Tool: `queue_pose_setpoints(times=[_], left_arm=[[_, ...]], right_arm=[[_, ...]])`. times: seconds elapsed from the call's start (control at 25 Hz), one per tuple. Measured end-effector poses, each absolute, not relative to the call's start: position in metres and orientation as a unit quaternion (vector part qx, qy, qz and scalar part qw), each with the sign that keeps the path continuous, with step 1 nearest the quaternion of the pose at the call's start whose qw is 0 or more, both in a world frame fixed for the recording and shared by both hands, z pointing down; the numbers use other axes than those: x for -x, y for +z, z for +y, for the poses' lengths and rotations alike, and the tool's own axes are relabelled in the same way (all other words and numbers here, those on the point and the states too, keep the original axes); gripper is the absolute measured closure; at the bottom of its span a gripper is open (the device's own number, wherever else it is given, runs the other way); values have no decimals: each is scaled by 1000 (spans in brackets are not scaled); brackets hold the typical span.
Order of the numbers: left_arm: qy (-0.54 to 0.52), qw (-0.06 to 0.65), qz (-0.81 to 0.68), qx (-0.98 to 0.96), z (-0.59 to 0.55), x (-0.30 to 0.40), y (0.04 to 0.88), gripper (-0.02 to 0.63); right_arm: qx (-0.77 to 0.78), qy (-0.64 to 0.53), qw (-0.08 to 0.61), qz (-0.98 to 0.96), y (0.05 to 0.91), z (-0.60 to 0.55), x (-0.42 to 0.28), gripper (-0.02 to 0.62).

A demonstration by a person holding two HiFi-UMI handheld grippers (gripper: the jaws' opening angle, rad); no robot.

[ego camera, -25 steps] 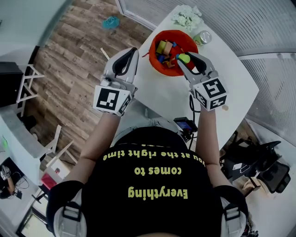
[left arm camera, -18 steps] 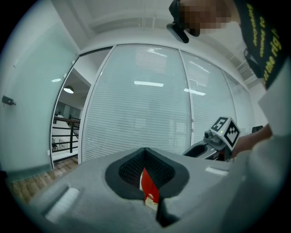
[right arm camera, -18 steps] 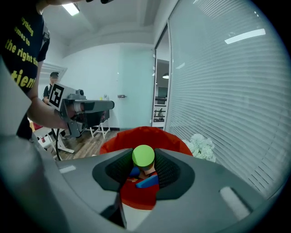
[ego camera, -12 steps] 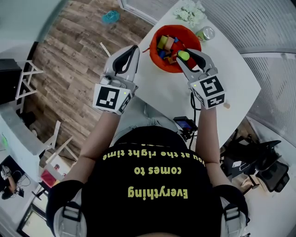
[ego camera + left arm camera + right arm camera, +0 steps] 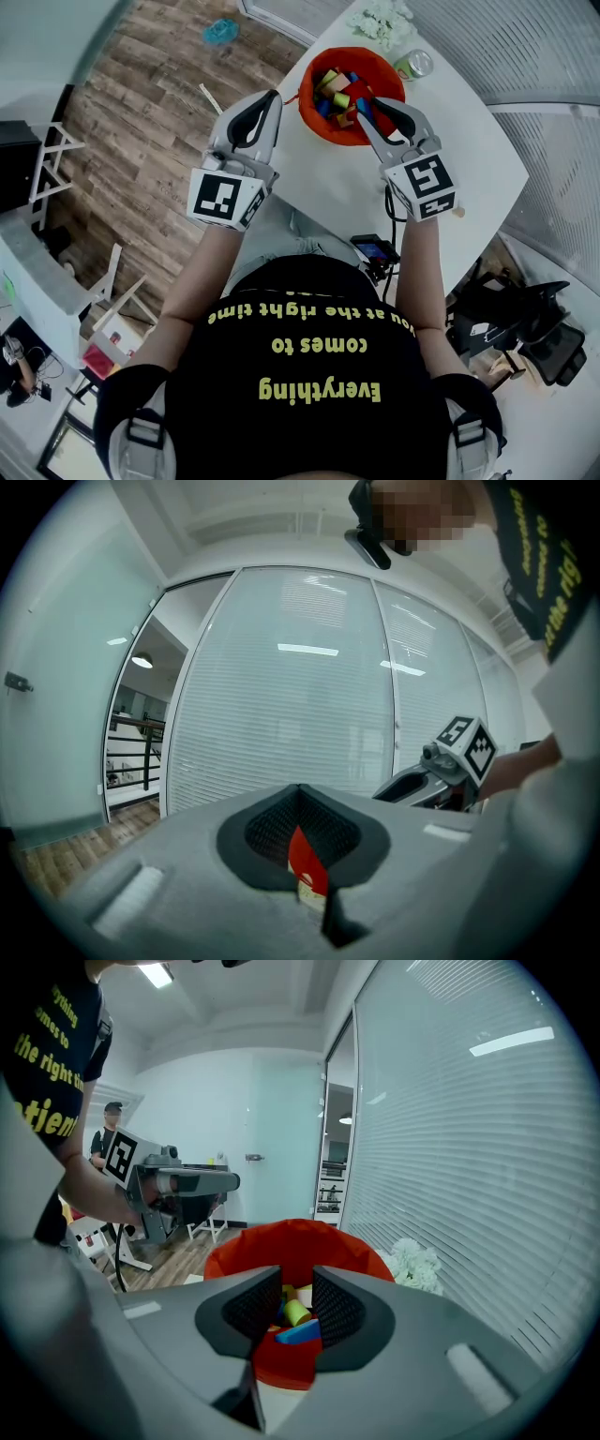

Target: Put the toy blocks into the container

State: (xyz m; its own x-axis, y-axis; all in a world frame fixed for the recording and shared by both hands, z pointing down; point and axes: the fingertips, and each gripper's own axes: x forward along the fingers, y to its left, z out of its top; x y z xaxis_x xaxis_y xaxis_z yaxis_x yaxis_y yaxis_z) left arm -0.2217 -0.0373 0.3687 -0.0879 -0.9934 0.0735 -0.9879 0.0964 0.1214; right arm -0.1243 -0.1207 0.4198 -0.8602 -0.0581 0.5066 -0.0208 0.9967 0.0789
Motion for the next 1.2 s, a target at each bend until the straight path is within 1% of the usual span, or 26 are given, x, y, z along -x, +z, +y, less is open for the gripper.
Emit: queue_pose_setpoints(times=[0.16, 0.32, 1.2], left_arm=[[-20, 68, -736, -674, -40, 221, 369, 609], [-21, 67, -734, -675, -43, 219, 368, 609], [-13, 60, -723, -689, -49, 209, 366, 609]], right_arm=[[-29, -42, 267, -962, 421, -126, 124, 557], [-35, -48, 268, -962, 420, -128, 123, 585], [-46, -39, 262, -963, 421, -134, 122, 588]])
